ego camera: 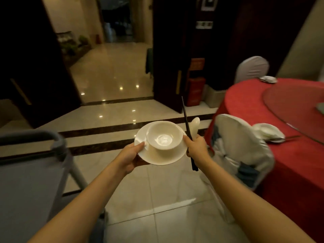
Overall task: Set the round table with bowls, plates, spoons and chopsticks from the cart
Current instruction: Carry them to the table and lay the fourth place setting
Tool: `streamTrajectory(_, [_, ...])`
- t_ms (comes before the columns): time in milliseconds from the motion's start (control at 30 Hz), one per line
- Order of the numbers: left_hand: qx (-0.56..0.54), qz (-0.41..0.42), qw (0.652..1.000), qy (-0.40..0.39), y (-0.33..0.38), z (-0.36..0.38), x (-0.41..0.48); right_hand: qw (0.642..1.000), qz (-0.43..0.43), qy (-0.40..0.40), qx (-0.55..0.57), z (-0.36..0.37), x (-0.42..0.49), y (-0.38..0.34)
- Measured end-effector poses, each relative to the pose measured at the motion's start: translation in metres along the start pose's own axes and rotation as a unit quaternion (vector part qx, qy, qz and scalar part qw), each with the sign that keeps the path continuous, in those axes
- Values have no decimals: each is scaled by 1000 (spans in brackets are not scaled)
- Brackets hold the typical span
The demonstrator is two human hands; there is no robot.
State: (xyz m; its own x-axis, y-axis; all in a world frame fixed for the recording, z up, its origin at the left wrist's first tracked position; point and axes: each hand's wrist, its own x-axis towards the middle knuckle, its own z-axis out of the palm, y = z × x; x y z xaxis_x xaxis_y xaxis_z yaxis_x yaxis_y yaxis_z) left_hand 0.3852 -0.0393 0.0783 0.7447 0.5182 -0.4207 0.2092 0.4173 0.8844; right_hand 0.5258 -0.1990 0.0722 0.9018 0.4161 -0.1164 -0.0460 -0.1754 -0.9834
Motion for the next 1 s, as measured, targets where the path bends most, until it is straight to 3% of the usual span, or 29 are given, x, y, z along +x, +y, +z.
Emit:
streamTrajectory(267, [81,-40,985,-144,-43,215,8,984,0,176,-3,-226,-23,31])
streamTrajectory(533, [117,-70,936,-324,-111,407,-17,951,17,309,-8,-415,-85,63])
streamTrajectory(733, [159,-85,893,-411,-147,532,-43,905,37,423,1,-523,-133,84])
streamTrajectory(1000, [224,-113,816,-522,-203,690,-75,818,89,569,12,-643,-192,112])
